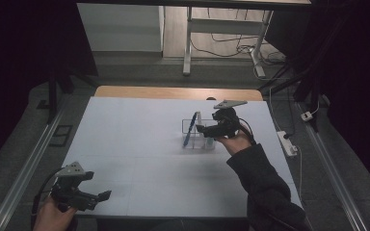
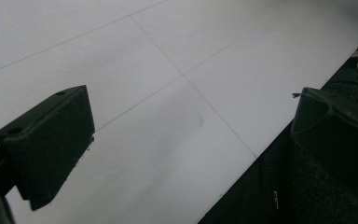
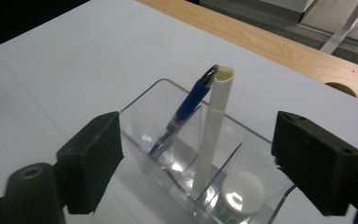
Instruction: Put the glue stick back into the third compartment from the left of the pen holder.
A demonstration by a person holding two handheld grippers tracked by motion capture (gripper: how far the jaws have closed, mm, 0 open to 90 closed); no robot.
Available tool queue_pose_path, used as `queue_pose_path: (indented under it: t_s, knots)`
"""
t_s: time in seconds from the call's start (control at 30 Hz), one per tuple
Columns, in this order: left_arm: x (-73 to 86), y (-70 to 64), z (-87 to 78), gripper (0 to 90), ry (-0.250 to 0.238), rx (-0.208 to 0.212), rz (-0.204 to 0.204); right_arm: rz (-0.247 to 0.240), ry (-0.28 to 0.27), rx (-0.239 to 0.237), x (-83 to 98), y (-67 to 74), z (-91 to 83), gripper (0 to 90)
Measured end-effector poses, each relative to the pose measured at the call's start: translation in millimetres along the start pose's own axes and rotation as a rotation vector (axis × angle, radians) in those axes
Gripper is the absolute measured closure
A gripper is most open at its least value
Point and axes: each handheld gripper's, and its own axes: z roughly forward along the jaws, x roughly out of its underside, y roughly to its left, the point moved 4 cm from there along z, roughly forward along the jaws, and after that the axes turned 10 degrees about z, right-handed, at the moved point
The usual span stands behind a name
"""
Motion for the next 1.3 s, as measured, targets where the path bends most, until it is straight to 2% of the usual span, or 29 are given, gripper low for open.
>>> queue_pose_path:
  t_s: [0.23,0.47,0.67,0.73,0.9,1.17,1.3]
  knots:
    - [0.7,-0.4,-1.4,0.0,-0.007,0.000,-0.004,-0.037,0.041,-0.019,11.2,10.3,-13.3,9.4]
    - [0.7,0.8,-1.4,0.0,-0.008,-0.003,-0.011,-0.012,0.045,-0.051,26.9,11.6,-32.7,4.4]
    - [1.0,0.6,-2.0,0.0,-0.012,-0.006,-0.010,-0.013,0.066,-0.057,45.9,11.9,-49.0,1.9]
    - [1.1,0.6,-2.2,0.0,-0.014,-0.006,-0.010,-0.016,0.057,-0.060,53.1,13.4,-56.3,1.8]
    - [1.2,0.5,-2.6,0.0,-0.018,-0.009,-0.012,-0.011,0.058,-0.058,70.6,13.3,-71.0,1.5]
    - [1.1,0.2,-2.8,0.0,-0.021,-0.010,-0.016,0.020,0.061,-0.018,100.3,1.3,-95.1,0.0]
    - [1.0,0.3,-2.6,0.0,-0.019,-0.010,-0.016,0.057,0.046,0.000,114.2,-4.7,-109.4,0.0]
